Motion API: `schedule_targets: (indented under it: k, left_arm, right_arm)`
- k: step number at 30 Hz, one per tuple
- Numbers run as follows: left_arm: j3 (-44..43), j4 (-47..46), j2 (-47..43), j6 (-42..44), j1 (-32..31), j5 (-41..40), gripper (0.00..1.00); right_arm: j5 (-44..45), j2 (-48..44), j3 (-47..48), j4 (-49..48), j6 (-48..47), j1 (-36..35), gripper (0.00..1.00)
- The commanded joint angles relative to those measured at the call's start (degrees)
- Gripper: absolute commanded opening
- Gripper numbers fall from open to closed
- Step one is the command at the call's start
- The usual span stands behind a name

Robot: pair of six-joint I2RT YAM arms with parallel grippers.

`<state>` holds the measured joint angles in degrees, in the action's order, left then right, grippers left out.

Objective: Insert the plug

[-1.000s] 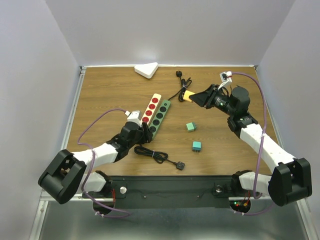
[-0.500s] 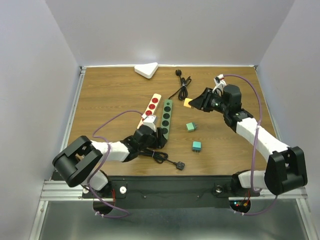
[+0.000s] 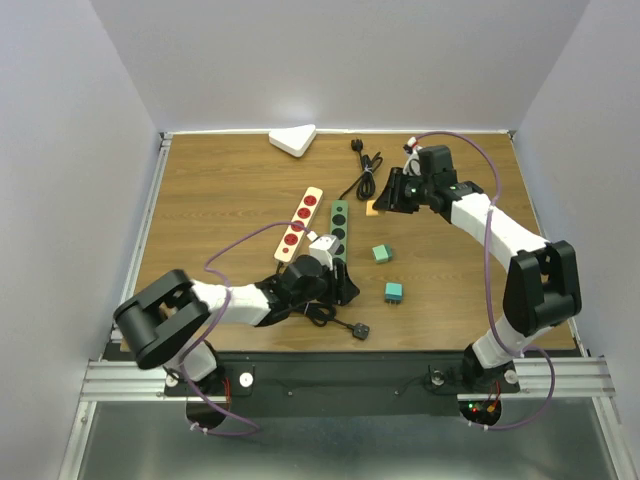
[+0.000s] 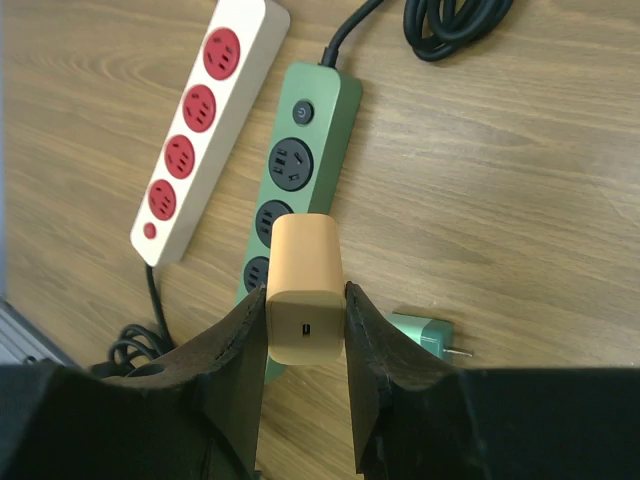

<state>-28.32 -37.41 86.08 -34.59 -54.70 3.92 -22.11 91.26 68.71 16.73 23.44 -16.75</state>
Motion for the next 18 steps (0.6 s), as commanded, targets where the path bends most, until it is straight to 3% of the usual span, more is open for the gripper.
schedule_targets:
  k: [1, 8, 11, 18]
  left_arm:
    - [0.4, 4.2, -10.1, 2.1, 1.5, -6.2, 0.63]
    - [5.0, 9.2, -23.6, 2.2, 14.1, -8.0, 0.67]
    - [4.1, 12.5, -25.9, 4.1, 20.1, -7.9, 0.68]
    - [2.6, 14.5, -26.5, 6.7, 27.7, -4.8, 0.69]
  right_arm:
    - [2.3, 3.4, 7.8, 6.4, -3.9, -3.5, 0.0]
    - [7.4, 12.7, 18.6, 11.9, -4.1, -9.4, 0.0]
    - [10.0, 17.0, 23.7, 14.0, -4.0, -11.2, 0.0]
    - [13.5, 24.7, 31.5, 19.2, -4.5, -13.0, 0.0]
